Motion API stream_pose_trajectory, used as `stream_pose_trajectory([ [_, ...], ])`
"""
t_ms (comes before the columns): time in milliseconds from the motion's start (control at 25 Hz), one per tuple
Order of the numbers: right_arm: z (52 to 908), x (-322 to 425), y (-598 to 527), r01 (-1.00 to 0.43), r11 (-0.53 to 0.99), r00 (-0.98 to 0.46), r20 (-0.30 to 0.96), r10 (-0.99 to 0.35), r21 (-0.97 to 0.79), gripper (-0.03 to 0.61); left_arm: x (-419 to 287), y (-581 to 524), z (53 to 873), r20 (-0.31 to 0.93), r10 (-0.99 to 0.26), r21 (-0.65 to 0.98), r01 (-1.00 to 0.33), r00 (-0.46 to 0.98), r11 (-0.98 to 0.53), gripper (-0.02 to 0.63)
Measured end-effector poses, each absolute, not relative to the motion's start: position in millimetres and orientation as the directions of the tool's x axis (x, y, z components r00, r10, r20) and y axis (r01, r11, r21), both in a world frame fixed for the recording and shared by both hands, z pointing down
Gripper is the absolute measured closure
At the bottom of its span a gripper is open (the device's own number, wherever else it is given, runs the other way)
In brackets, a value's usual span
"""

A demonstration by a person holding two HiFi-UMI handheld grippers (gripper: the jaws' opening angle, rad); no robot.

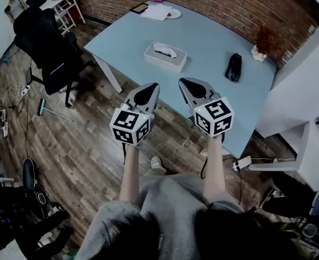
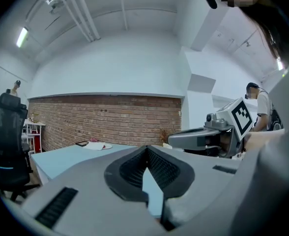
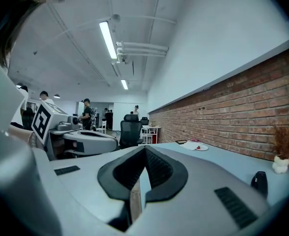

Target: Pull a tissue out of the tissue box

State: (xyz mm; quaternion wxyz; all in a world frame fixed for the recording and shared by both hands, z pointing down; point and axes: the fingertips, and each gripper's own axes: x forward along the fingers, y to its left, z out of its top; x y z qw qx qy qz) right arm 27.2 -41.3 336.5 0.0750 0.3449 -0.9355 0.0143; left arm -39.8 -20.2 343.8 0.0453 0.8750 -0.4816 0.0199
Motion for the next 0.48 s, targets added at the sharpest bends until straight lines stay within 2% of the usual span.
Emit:
stream_pose_trajectory([
  [480,350,-12,-68,-0.673,0.737,-0.739,0.091,-0.668,-0.056,0.58,-82,-45,359,0.094,-0.824,0.051,-0.829,0.559,-0.557,0.611],
])
